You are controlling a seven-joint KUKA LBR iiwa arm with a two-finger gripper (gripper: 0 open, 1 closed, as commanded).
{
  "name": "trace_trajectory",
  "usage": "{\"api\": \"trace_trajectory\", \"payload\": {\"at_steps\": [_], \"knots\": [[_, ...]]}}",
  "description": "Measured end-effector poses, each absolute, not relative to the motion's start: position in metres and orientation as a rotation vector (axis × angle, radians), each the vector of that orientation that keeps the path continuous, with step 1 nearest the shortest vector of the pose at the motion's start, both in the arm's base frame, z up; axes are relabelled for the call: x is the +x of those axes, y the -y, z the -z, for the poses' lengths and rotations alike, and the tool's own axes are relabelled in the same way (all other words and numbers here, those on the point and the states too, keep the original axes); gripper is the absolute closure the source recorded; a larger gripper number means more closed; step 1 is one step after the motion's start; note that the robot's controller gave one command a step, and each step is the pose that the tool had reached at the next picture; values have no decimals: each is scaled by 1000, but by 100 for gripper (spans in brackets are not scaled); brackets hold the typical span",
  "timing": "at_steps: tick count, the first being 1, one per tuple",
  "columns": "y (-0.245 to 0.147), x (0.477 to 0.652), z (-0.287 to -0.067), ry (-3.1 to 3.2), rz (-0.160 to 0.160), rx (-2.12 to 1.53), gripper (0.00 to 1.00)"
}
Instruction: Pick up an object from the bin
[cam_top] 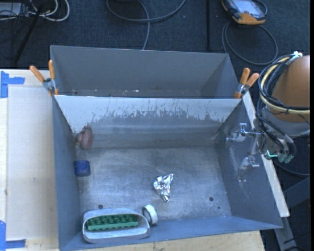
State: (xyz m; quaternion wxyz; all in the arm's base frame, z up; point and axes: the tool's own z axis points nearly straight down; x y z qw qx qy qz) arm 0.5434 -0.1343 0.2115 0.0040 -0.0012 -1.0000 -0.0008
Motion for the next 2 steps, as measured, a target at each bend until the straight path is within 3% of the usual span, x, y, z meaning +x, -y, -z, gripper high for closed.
{"api": "trace_trajectory", "payload": {"at_steps": [1,2], "knots": [[87,521,-144,3131,7,55,0],[29,516,-68,3142,2,44,0]]}}
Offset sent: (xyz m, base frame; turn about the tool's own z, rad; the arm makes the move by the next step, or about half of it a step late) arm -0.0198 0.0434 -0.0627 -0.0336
